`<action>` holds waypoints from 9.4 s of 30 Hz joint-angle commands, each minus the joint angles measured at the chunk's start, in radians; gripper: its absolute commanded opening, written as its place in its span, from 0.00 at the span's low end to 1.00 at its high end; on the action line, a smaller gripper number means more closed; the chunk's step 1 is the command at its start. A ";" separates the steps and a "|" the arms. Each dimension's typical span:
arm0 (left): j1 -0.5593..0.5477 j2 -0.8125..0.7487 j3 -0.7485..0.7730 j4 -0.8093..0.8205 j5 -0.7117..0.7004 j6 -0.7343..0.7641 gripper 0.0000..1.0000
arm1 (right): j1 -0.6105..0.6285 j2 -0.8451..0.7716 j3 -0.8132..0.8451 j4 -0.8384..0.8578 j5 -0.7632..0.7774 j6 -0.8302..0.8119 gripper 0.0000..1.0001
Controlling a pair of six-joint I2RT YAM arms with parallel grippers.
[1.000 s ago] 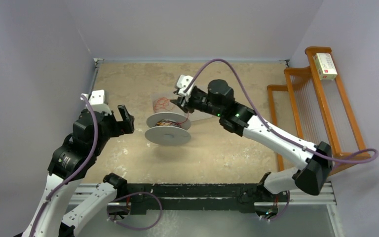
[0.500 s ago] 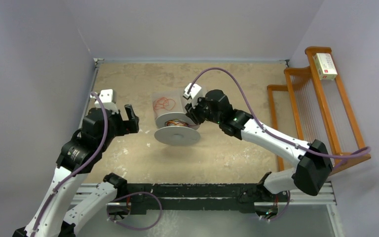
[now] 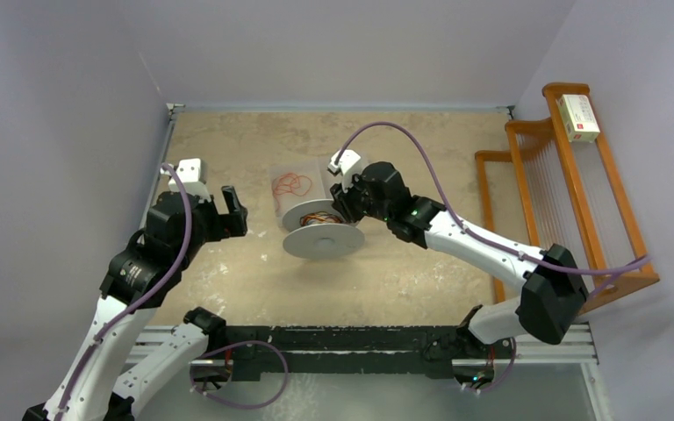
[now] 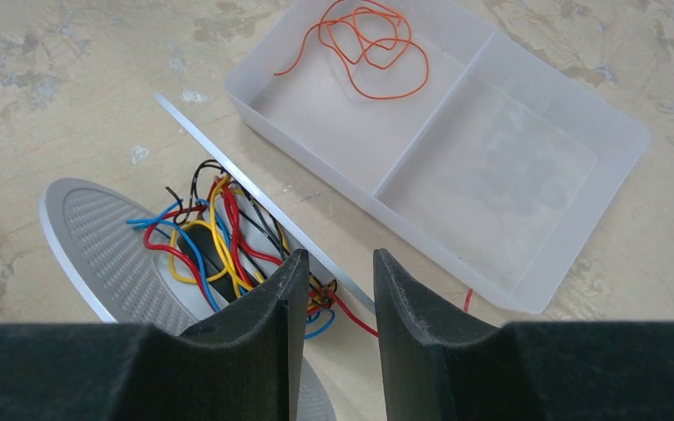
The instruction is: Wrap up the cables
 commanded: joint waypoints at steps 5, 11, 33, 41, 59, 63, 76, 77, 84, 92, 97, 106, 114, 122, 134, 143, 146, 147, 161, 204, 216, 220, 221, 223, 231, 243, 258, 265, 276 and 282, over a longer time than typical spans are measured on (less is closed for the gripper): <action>0.002 -0.004 0.016 0.050 0.013 0.010 0.93 | -0.002 0.008 -0.013 0.046 -0.021 0.026 0.33; 0.003 -0.007 0.009 0.044 0.016 0.009 0.93 | -0.002 0.007 -0.056 0.049 -0.048 0.066 0.31; 0.001 -0.026 0.008 0.033 0.011 0.010 0.93 | 0.063 0.033 -0.177 0.343 -0.273 0.126 0.00; 0.001 -0.033 0.001 0.027 0.005 0.006 0.93 | 0.082 0.098 -0.195 0.618 -0.277 -0.001 0.00; 0.002 -0.004 -0.104 0.031 -0.007 -0.243 0.95 | 0.081 0.343 -0.174 1.179 -0.310 -0.302 0.00; 0.002 0.028 -0.110 0.055 -0.006 -0.250 0.96 | 0.082 0.362 -0.160 1.199 -0.320 -0.294 0.00; 0.002 0.169 -0.012 0.061 -0.068 -0.234 0.87 | 0.101 0.388 -0.182 1.335 -0.259 -0.204 0.00; 0.003 0.171 -0.019 0.064 -0.062 -0.238 0.85 | 0.103 0.395 -0.184 1.346 -0.255 -0.199 0.00; 0.002 0.168 -0.065 0.061 -0.057 -0.264 0.76 | 0.123 0.433 -0.205 1.466 -0.201 -0.168 0.00; 0.003 0.185 -0.077 0.068 -0.082 -0.258 0.50 | 0.136 0.457 -0.257 1.604 -0.146 -0.153 0.00; 0.003 0.203 -0.077 0.084 -0.079 -0.256 0.31 | 0.147 0.463 -0.275 1.646 -0.117 -0.156 0.00; 0.003 0.231 -0.088 0.110 -0.080 -0.257 0.00 | 0.178 0.491 -0.287 1.701 -0.074 -0.145 0.10; 0.004 0.237 -0.097 0.116 -0.152 -0.261 0.00 | 0.227 0.505 -0.351 1.787 0.014 -0.115 0.32; 0.005 0.247 -0.096 0.117 -0.194 -0.259 0.00 | 0.280 0.494 -0.398 1.826 0.049 -0.066 0.41; 0.004 0.278 -0.083 0.116 -0.328 -0.228 0.00 | 0.361 0.496 -0.411 1.792 0.065 -0.006 0.52; 0.016 0.301 -0.084 0.130 -0.363 -0.214 0.00 | 0.406 0.498 -0.403 1.788 0.064 0.018 0.57; 0.021 0.300 -0.091 0.133 -0.369 -0.212 0.00 | 0.408 0.457 -0.432 1.777 0.058 0.025 0.57; 0.021 0.300 -0.097 0.134 -0.368 -0.212 0.00 | 0.408 0.440 -0.441 1.771 0.056 0.029 0.58; 0.021 0.203 -0.223 0.187 -0.320 -0.275 0.00 | 0.408 0.167 -0.494 1.376 0.073 0.004 0.59; 0.020 0.248 -0.113 0.067 -0.481 -0.469 0.08 | 0.062 0.281 0.153 0.312 0.075 0.059 0.58; 0.020 0.297 -0.092 0.065 -0.480 -0.446 0.06 | -0.006 0.579 0.446 0.177 -0.042 0.031 0.57; 0.019 0.311 -0.118 0.087 -0.471 -0.444 0.06 | -0.010 0.665 0.537 0.153 -0.033 0.001 0.58; 0.020 0.314 -0.123 0.089 -0.469 -0.443 0.07 | -0.011 0.683 0.555 0.148 -0.034 -0.005 0.58; 0.019 0.317 -0.128 0.091 -0.468 -0.442 0.10 | -0.014 0.716 0.582 0.147 -0.031 -0.014 0.58; 0.020 0.308 -0.128 0.088 -0.461 -0.433 0.21 | -0.030 0.849 0.712 0.108 -0.045 -0.049 0.59; 0.020 0.280 -0.121 0.060 -0.444 -0.421 0.27 | -0.044 0.945 0.811 0.094 -0.106 -0.051 0.32; 0.020 0.264 -0.168 0.093 -0.389 -0.422 0.25 | -0.045 0.734 0.583 0.247 -0.128 -0.014 0.00; 0.020 0.264 -0.207 0.124 -0.311 -0.437 0.22 | -0.045 0.602 0.432 0.330 -0.130 0.031 0.00; 0.020 0.264 -0.188 0.115 -0.307 -0.433 0.22 | -0.045 0.491 0.286 0.393 -0.129 0.069 0.00; 0.020 0.264 -0.157 0.096 -0.332 -0.420 0.29 | -0.045 0.422 0.239 0.400 -0.128 0.079 0.00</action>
